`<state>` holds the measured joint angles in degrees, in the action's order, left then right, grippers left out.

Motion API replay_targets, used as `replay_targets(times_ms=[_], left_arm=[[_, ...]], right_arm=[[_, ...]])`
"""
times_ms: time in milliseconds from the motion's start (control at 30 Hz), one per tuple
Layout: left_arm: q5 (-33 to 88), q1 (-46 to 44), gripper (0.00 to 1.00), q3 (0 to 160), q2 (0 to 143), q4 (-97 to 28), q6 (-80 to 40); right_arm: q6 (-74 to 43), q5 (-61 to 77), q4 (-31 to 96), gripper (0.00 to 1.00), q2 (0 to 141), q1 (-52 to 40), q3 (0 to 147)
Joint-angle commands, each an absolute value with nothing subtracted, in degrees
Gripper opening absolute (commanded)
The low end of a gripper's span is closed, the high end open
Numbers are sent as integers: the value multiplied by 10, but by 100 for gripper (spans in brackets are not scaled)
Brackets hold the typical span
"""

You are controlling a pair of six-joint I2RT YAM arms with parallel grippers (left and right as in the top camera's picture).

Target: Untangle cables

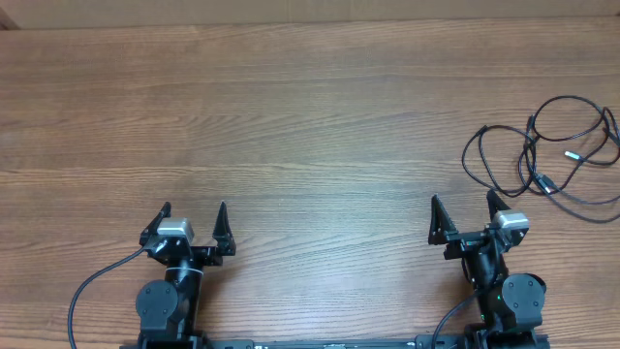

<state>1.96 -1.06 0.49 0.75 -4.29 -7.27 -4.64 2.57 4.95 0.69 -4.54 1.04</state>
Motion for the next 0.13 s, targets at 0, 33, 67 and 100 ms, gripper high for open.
replay_targets(times_ms=[0,33,67,100], left_arm=[[26,-7,99,3,3,-43,-64],[26,-7,99,3,3,-43,-64],[26,-7,99,3,3,-43,-64],[26,-7,100,3,3,-43,-64]], right_arm=[[-45,25,46,100,2,-45,5],[-45,25,46,100,2,-45,5],[-45,25,46,100,2,-45,5],[-45,25,46,100,2,-45,5]])
